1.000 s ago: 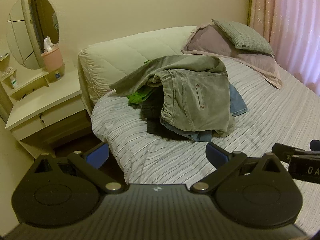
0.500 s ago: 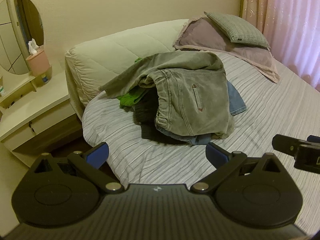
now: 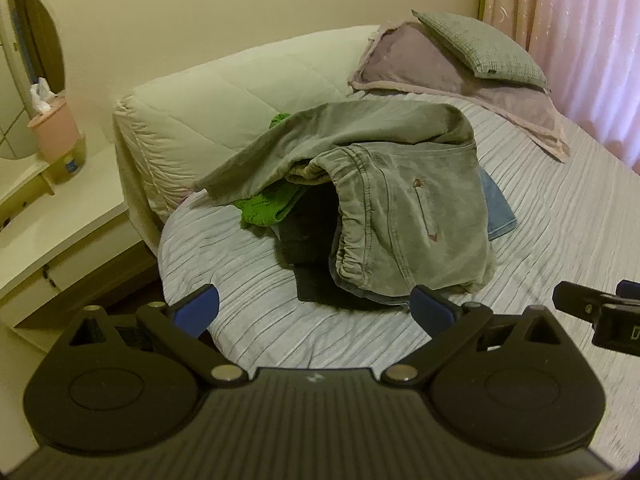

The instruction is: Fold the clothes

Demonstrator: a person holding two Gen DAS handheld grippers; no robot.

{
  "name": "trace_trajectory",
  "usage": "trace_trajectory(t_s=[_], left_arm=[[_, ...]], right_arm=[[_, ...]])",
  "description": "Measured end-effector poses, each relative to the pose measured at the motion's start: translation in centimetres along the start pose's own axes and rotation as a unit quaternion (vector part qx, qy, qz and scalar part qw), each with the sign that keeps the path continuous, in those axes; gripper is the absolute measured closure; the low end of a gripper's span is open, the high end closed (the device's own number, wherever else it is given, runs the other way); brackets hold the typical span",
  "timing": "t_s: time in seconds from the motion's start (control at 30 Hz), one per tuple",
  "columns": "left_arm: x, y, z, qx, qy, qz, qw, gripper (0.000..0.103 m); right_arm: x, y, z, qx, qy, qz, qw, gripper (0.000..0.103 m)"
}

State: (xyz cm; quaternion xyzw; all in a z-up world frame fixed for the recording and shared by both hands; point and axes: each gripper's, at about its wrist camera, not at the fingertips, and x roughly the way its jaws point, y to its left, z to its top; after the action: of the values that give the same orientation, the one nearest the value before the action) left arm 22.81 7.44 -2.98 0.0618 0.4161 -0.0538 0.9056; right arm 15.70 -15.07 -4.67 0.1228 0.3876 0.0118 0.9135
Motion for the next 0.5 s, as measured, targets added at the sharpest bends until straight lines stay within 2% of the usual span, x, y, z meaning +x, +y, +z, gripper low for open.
trace_trajectory(t_s=[0.5], left_arm=[[9.9, 4.1, 4.7, 0.018, 0.046, -0.037, 0.9981, 0.015]], right_arm=[[10.2, 2.1, 1.8, -0.007, 0.039, -0.028, 0.999, 0.0]])
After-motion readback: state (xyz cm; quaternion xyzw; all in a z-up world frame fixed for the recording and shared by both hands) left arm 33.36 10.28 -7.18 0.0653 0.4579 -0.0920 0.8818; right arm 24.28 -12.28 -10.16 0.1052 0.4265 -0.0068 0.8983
